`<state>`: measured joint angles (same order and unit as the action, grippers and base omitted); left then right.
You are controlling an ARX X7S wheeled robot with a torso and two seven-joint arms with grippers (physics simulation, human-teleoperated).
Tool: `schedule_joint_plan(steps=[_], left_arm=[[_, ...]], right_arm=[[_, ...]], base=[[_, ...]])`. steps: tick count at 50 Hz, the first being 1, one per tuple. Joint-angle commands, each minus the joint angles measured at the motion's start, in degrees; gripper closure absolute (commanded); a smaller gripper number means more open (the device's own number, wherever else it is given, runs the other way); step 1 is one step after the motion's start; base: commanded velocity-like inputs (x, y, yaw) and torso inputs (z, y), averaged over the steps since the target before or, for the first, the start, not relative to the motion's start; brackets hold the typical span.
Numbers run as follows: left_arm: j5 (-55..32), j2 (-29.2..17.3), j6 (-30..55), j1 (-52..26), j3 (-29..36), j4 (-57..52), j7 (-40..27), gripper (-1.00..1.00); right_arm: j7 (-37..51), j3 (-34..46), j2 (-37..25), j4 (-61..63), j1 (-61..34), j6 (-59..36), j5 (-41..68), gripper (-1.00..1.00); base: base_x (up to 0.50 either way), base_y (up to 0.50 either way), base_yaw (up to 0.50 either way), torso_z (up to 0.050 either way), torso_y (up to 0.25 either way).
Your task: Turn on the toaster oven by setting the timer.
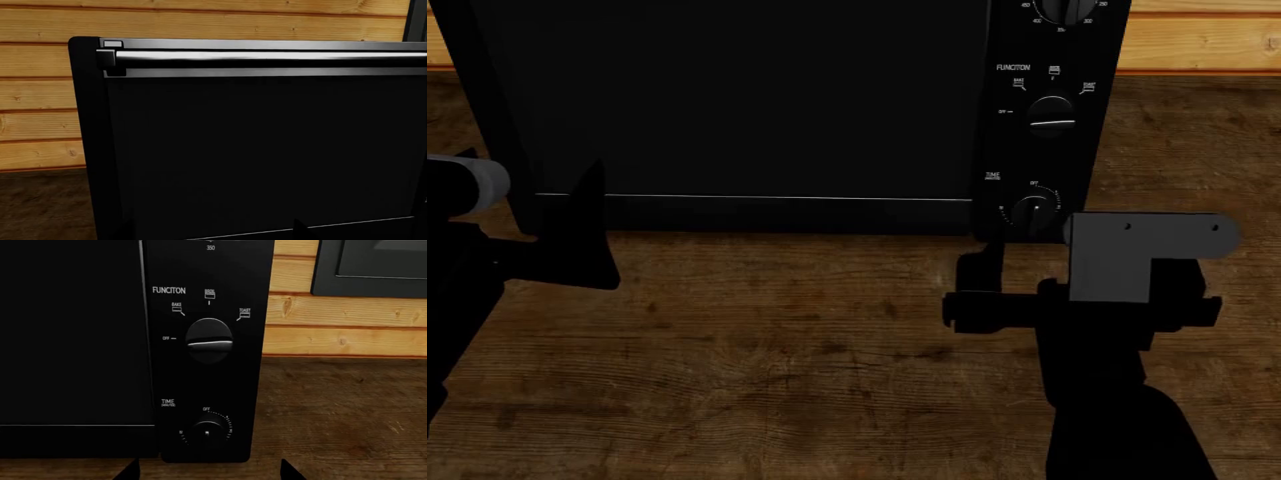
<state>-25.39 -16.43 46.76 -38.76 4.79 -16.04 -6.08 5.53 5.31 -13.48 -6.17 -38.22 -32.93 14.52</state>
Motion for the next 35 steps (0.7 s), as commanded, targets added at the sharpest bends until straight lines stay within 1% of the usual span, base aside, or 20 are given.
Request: schedule_joint_plan(steps=[1, 16, 35], left_arm=[[-0.4, -0.3, 0.1, 0.2, -0.1, -0.4, -0.3, -1.00], [-0.7, -0.7, -0.3, 0.4, -0.2, -0.2, -0.3, -1.00], [-0.7, -1.4, -0.5, 0.8, 0.0, -0.2, -0.8, -1.00]], right_arm=[[-0.8, 0.4, 0.6, -7.2, -1.3, 3.8, -0.5, -1.00], [-2.7, 1.0, 2.0, -21.1, -6.6, 10.7, -1.2, -1.00], [-5.5, 2.8, 4.6, -50.2, -18.5, 25.8, -4.1, -1.00]], base=[[0.00, 0.00, 0.00, 0.000, 0.000], [0.00, 0.00, 0.00, 0.000, 0.000], [0.00, 0.00, 0.00, 0.000, 0.001]])
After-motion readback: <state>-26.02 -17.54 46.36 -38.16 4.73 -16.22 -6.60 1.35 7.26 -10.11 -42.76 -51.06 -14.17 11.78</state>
